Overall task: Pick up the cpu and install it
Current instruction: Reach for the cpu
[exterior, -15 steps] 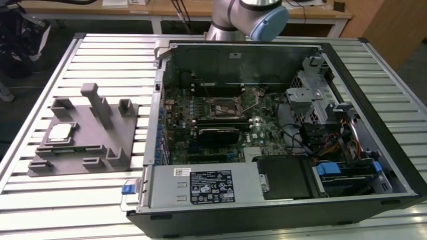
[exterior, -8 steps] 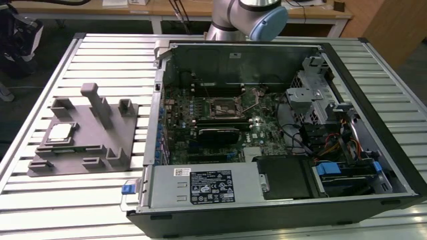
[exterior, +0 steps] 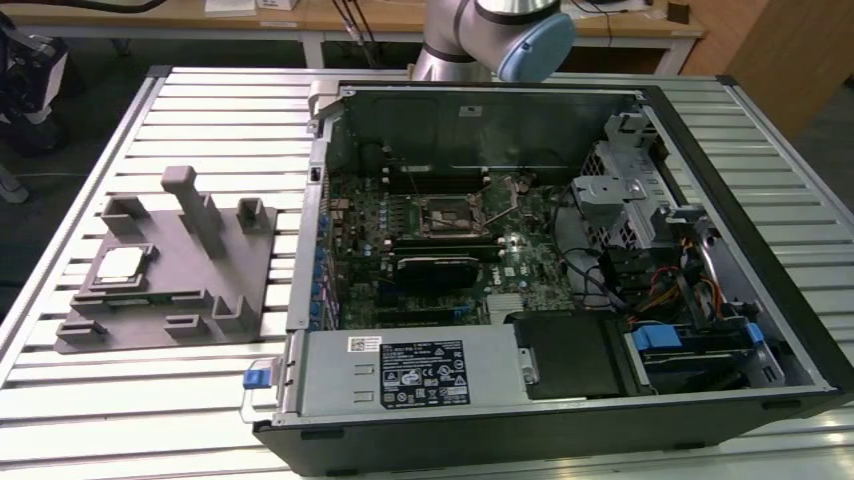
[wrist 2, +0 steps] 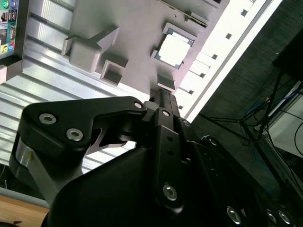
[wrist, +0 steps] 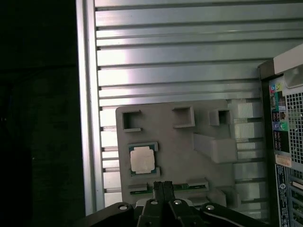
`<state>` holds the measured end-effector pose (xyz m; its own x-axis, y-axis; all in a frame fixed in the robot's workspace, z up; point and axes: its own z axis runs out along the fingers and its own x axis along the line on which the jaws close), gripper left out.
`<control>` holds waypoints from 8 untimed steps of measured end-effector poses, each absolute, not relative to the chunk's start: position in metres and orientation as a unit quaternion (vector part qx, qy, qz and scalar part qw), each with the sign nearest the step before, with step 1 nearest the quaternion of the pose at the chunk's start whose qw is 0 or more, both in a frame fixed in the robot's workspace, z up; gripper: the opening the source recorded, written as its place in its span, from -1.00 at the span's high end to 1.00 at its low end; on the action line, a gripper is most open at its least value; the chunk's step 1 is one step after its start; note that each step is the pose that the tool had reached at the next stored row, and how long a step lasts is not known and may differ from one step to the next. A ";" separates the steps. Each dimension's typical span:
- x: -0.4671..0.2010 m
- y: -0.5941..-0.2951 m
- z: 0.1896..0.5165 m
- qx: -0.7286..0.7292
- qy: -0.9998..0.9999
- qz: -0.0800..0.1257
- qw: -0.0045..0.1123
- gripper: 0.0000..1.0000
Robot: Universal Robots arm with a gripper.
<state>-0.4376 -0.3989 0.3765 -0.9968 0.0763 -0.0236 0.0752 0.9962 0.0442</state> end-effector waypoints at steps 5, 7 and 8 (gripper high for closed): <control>-0.447 -0.399 0.375 0.038 0.999 0.022 0.013 0.79; -0.451 -0.399 0.375 0.038 0.999 0.022 0.012 0.79; -0.452 -0.399 0.374 0.038 0.999 0.022 0.012 0.79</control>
